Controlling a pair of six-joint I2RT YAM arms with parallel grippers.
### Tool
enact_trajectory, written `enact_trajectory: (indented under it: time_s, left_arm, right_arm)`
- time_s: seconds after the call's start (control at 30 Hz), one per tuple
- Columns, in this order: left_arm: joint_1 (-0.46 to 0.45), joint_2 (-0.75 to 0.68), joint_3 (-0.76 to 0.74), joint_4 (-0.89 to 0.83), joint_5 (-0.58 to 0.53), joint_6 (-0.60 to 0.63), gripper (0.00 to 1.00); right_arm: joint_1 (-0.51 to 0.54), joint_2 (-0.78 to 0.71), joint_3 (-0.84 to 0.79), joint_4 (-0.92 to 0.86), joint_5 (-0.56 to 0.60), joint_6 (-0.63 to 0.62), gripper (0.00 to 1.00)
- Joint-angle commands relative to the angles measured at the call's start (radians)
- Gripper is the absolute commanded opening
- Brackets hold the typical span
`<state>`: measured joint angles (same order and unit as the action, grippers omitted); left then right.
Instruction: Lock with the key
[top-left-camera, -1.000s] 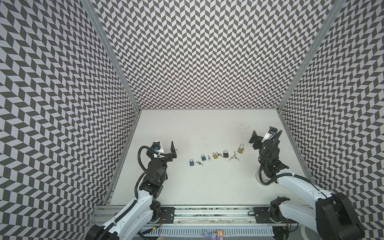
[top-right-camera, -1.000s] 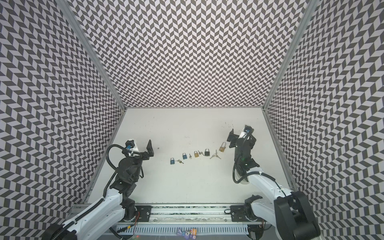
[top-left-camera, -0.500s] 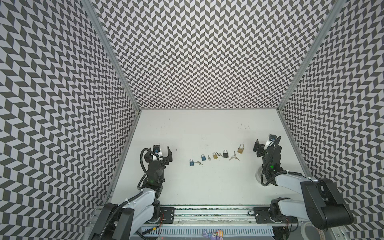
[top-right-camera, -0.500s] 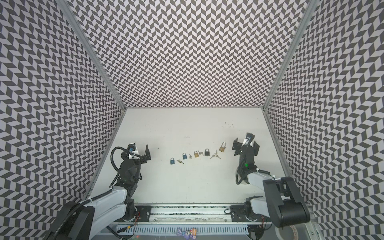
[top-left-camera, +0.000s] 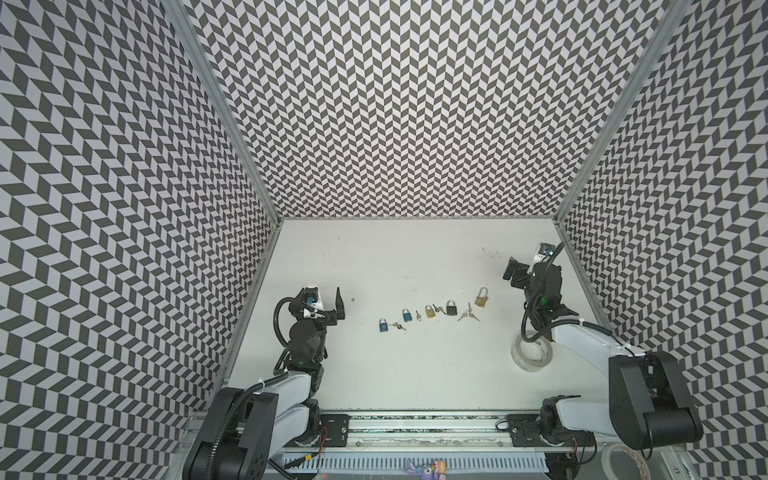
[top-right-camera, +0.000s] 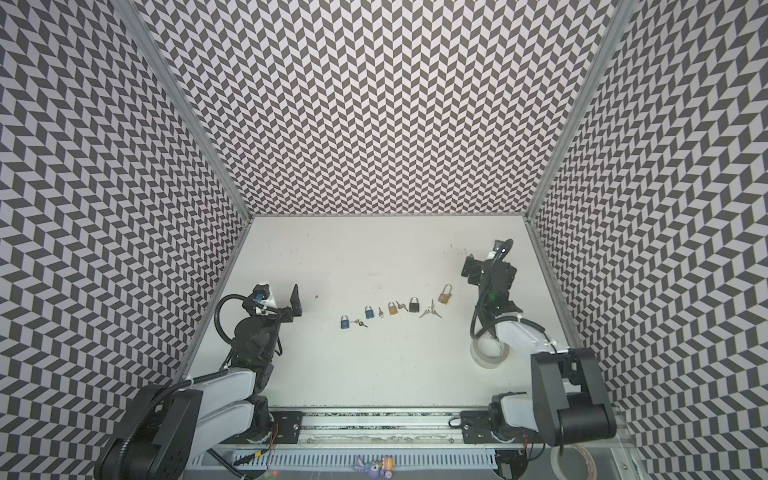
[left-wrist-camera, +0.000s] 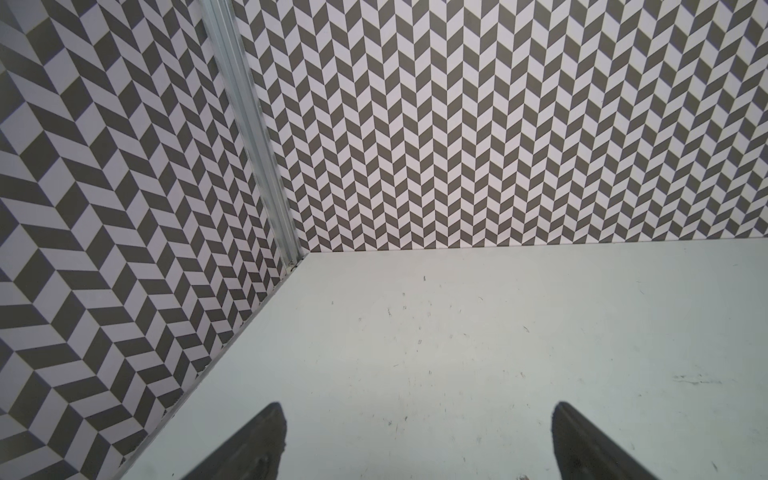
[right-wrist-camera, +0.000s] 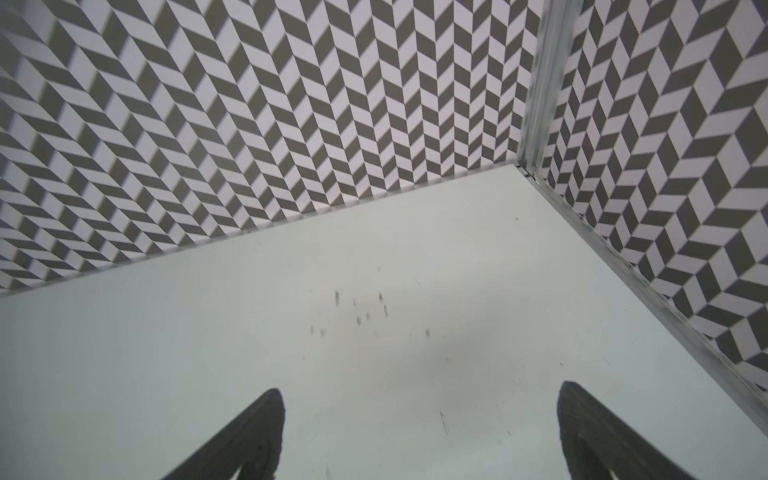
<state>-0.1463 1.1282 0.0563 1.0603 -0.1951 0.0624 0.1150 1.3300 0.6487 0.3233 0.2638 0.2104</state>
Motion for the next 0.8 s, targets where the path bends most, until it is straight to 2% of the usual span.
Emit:
enact_trajectory:
  time_s: [0.0,0.07,0.13,0.23,0.27,0.33,0.37,0.43,0.47,0.63,0.77]
  left_arm:
    - [-0.056,-0.051,0.037,-0.014,-0.095,-0.017,1.0]
    - [-0.136,-0.104,0.074,-0.108,-0.2,-0.021,1.0]
    - [-0.225,-0.14,0.102,-0.171,-0.302,-0.003,1.0]
    - [-0.319,-0.186,0.128,-0.249,-0.366,-0.016,1.0]
    - [-0.334,-0.197,0.134,-0.27,-0.367,-0.048,1.0]
    - [-0.343,-0.206,0.149,-0.312,-0.332,-0.096,1.0]
    - [-0.348,-0.206,0.151,-0.318,-0.32,-0.116,1.0]
    - [-0.358,-0.197,0.155,-0.324,-0.3,-0.135,1.0]
    - [-0.363,-0.191,0.162,-0.333,-0.288,-0.147,1.0]
    - [-0.397,-0.188,0.199,-0.411,-0.211,-0.215,1.0]
    - [-0.446,-0.191,0.192,-0.407,-0.199,-0.242,1.0]
  right_arm:
    - [0.008,-0.015,0.048,-0.254,-0.223,0.102,1.0]
    - [0.036,-0.022,0.039,-0.274,-0.29,0.131,1.0]
    - [0.075,-0.01,0.043,-0.321,-0.304,0.153,1.0]
    - [0.137,0.032,0.073,-0.41,-0.316,0.166,0.98]
    - [0.158,0.041,0.077,-0.428,-0.309,0.168,0.94]
    - [0.19,0.057,0.081,-0.44,-0.314,0.171,0.77]
    - [0.194,0.065,0.084,-0.44,-0.322,0.172,0.63]
    - [0.196,0.079,0.087,-0.428,-0.322,0.168,0.45]
    - [0.197,0.088,0.092,-0.427,-0.311,0.166,0.41]
    - [0.196,0.205,0.189,-0.505,-0.251,0.153,0.4]
    - [0.197,0.292,0.258,-0.544,-0.235,0.145,0.38]
